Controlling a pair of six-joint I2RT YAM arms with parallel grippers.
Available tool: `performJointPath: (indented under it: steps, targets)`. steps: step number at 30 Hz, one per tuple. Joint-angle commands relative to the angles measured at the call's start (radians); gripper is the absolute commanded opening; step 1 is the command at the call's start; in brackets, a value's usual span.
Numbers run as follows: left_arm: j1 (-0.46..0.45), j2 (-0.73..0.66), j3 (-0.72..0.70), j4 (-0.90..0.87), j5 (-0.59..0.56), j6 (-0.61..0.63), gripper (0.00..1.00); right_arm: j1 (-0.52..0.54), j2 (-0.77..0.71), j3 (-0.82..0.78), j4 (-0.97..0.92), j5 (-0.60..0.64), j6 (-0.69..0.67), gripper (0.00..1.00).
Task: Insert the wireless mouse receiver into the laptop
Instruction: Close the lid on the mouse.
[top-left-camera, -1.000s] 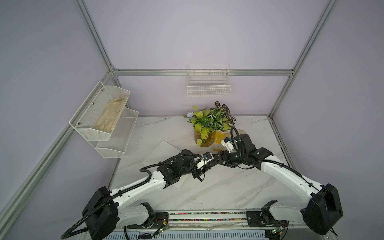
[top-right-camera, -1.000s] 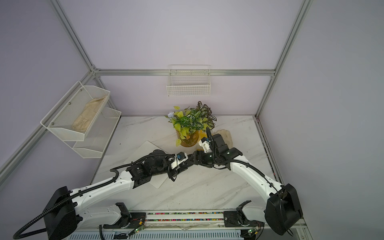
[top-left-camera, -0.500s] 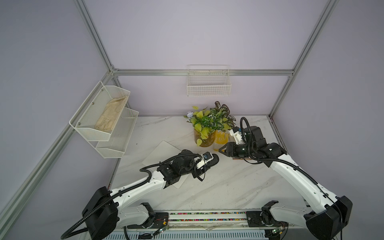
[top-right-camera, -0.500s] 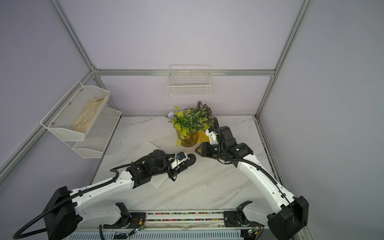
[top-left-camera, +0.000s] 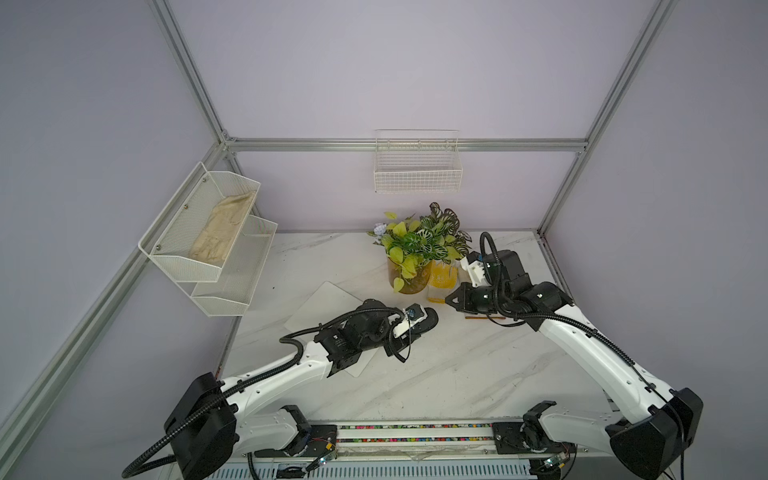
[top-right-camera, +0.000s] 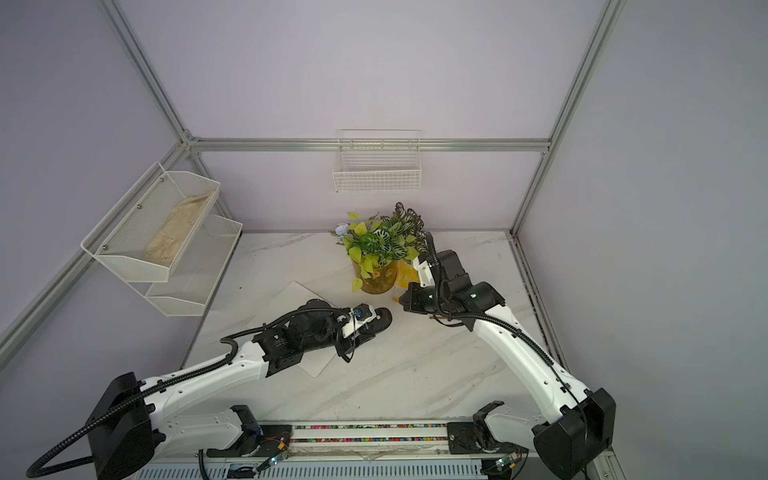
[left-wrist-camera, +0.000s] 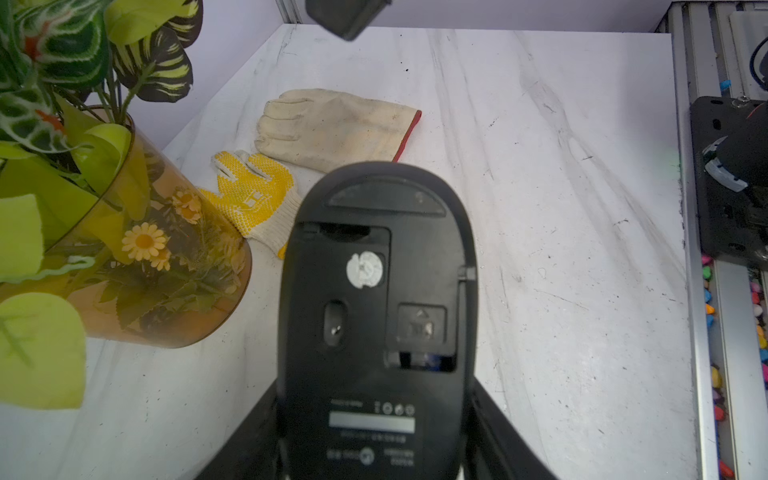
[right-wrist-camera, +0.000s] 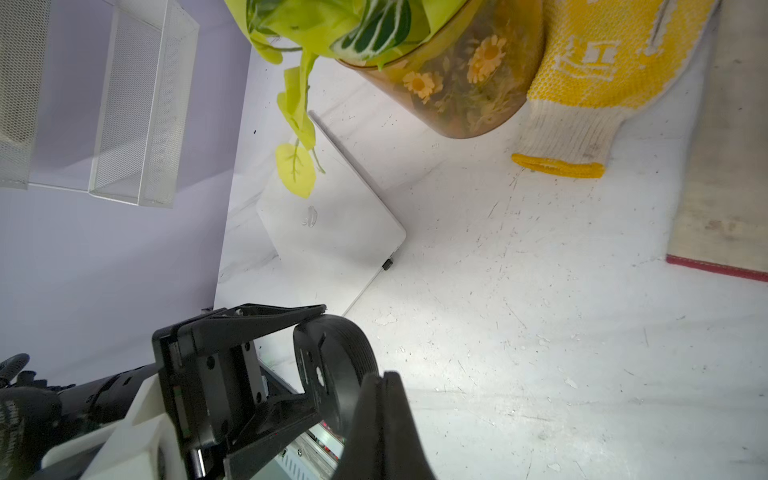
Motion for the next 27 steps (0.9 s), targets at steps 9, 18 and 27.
performJointPath:
  steps: [9, 18, 27]
  targets:
    - [0.001, 0.014, 0.053, 0.079, 0.014, -0.019, 0.33, 0.082, 0.019, -0.110, 0.130, -0.031, 0.075, 0.00]
    - [0.001, 0.037, 0.050, 0.092, 0.028, -0.026, 0.33, 0.133, 0.018, -0.152, 0.188, -0.009, 0.123, 0.00]
    - [0.002, 0.028, 0.032, 0.107, 0.018, -0.030, 0.33, 0.118, -0.079, -0.073, 0.119, 0.155, 0.129, 0.00]
